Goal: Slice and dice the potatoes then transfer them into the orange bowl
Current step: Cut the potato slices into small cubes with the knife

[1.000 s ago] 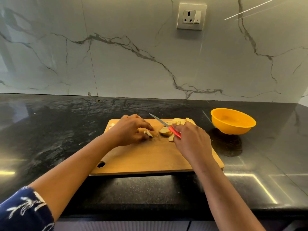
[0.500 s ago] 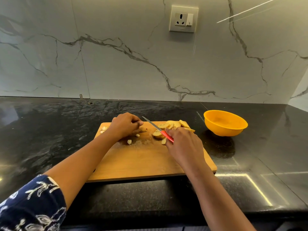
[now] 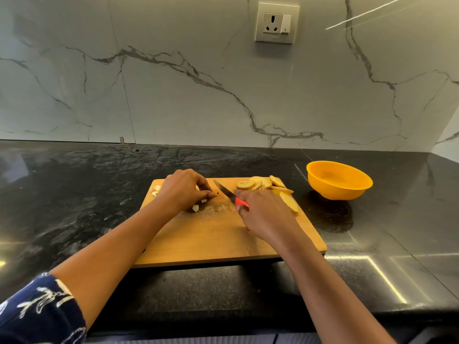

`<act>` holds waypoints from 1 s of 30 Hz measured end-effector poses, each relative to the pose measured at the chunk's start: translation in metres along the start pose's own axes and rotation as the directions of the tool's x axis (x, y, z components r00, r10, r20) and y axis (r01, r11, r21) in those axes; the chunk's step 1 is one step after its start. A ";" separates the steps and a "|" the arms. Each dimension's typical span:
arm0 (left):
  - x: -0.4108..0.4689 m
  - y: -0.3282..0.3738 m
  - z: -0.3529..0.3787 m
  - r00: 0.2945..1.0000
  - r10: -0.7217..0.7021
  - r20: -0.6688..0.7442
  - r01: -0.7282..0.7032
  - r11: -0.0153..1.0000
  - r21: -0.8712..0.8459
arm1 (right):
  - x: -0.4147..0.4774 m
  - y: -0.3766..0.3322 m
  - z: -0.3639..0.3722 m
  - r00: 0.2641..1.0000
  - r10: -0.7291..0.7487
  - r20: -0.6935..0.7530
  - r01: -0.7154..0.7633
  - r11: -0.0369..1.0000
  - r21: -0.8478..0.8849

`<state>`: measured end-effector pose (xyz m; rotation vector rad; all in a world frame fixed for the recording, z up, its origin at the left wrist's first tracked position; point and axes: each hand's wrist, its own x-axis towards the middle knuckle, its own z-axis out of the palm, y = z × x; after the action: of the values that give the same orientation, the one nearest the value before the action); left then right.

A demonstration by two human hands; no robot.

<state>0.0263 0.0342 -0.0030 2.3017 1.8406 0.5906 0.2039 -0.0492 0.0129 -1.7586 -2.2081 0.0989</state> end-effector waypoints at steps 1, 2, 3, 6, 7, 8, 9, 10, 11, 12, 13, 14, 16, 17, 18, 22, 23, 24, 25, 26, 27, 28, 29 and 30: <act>-0.001 0.000 0.000 1.000 -0.003 -0.006 0.003 1.000 -0.012 | 0.001 -0.001 0.000 1.000 -0.003 0.022 0.003 1.000 -0.011; -0.001 0.001 0.000 1.000 -0.005 -0.008 0.005 1.000 -0.018 | 0.002 -0.002 0.000 0.999 -0.002 0.046 0.003 1.000 -0.025; -0.001 0.001 0.000 1.000 -0.006 -0.010 0.006 1.000 -0.018 | 0.003 -0.004 0.000 0.998 0.004 0.070 -0.001 0.999 -0.035; -0.002 0.001 -0.001 1.000 -0.017 -0.013 0.016 1.000 -0.007 | 0.005 -0.012 0.002 0.992 0.021 0.122 -0.011 0.996 -0.084; -0.003 0.001 -0.001 1.000 -0.019 -0.016 0.020 1.000 0.003 | 0.004 -0.015 0.003 0.990 0.023 0.138 -0.008 0.994 -0.107; -0.003 0.001 -0.001 1.000 -0.021 -0.019 0.022 1.000 0.015 | 0.002 -0.018 0.003 0.988 0.026 0.153 -0.006 0.992 -0.129; -0.003 0.002 -0.001 1.000 -0.023 -0.021 0.023 1.000 0.022 | -0.002 -0.019 0.003 0.986 0.029 0.166 -0.004 0.989 -0.147; -0.003 0.002 -0.001 0.999 -0.024 -0.022 0.025 1.000 0.019 | -0.007 -0.019 0.001 0.984 0.034 0.175 -0.005 0.987 -0.159; -0.002 0.002 -0.001 0.999 -0.029 -0.019 0.029 1.000 0.009 | -0.013 -0.018 -0.002 0.983 0.037 0.179 -0.007 0.986 -0.165; -0.002 0.001 -0.001 0.999 -0.035 -0.009 0.035 0.999 -0.012 | -0.018 -0.016 -0.006 0.983 0.038 0.182 -0.008 0.986 -0.164; -0.002 0.001 -0.001 0.999 -0.040 0.008 0.040 0.998 -0.041 | -0.023 -0.015 -0.010 0.983 0.038 0.182 -0.009 0.987 -0.157; -0.002 0.000 -0.002 0.999 -0.040 0.031 0.042 0.996 -0.072 | -0.028 -0.014 -0.013 0.983 0.038 0.178 -0.012 0.989 -0.147; -0.001 0.000 -0.004 0.998 -0.036 0.060 0.043 0.991 -0.124 | -0.031 -0.014 -0.016 0.992 0.038 0.120 -0.025 0.994 -0.110; -0.001 0.000 -0.004 0.998 -0.037 0.059 0.045 0.990 -0.136 | -0.030 -0.016 -0.016 0.996 0.034 0.079 -0.027 0.995 -0.092; -0.002 0.000 -0.004 0.998 -0.044 0.052 0.050 0.989 -0.140 | -0.028 -0.017 -0.015 0.999 0.027 0.046 -0.023 0.997 -0.080; -0.003 -0.001 -0.002 0.998 -0.059 0.007 0.059 0.991 -0.121 | -0.011 -0.023 -0.003 0.998 0.032 0.055 -0.029 0.998 -0.064; -0.003 -0.001 -0.001 0.998 -0.060 0.000 0.060 0.991 -0.118 | -0.007 -0.025 0.000 0.996 0.040 0.080 -0.034 0.996 -0.079; -0.003 -0.001 -0.001 0.998 -0.064 -0.004 0.063 0.991 -0.117 | -0.003 -0.028 0.003 0.994 0.044 0.103 -0.034 0.995 -0.097; -0.003 -0.001 -0.001 0.998 -0.067 -0.005 0.066 0.991 -0.117 | -0.001 -0.030 0.005 0.992 0.043 0.119 -0.029 0.993 -0.111; -0.003 -0.001 -0.001 0.998 -0.069 -0.005 0.068 0.991 -0.115 | 0.001 -0.032 0.006 0.991 0.039 0.130 -0.023 0.993 -0.120; -0.003 -0.001 0.000 0.998 -0.067 -0.004 0.066 0.992 -0.106 | 0.001 -0.033 0.006 0.990 0.034 0.138 -0.017 0.992 -0.127; -0.003 0.000 -0.001 0.998 -0.062 -0.005 0.061 0.994 -0.093 | 0.000 -0.032 0.005 0.989 0.027 0.142 -0.008 0.991 -0.136; -0.004 -0.001 -0.001 0.998 -0.055 -0.008 0.054 0.996 -0.076 | -0.003 -0.029 0.004 0.990 0.016 0.140 0.005 0.989 -0.147; -0.004 -0.001 -0.002 0.999 -0.048 -0.015 0.047 0.997 -0.055 | -0.008 -0.026 0.004 0.991 0.002 0.134 0.019 0.988 -0.155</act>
<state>0.0238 0.0304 -0.0028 2.2188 1.8573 0.6464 0.1802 -0.0622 0.0138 -1.8741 -2.3765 0.0435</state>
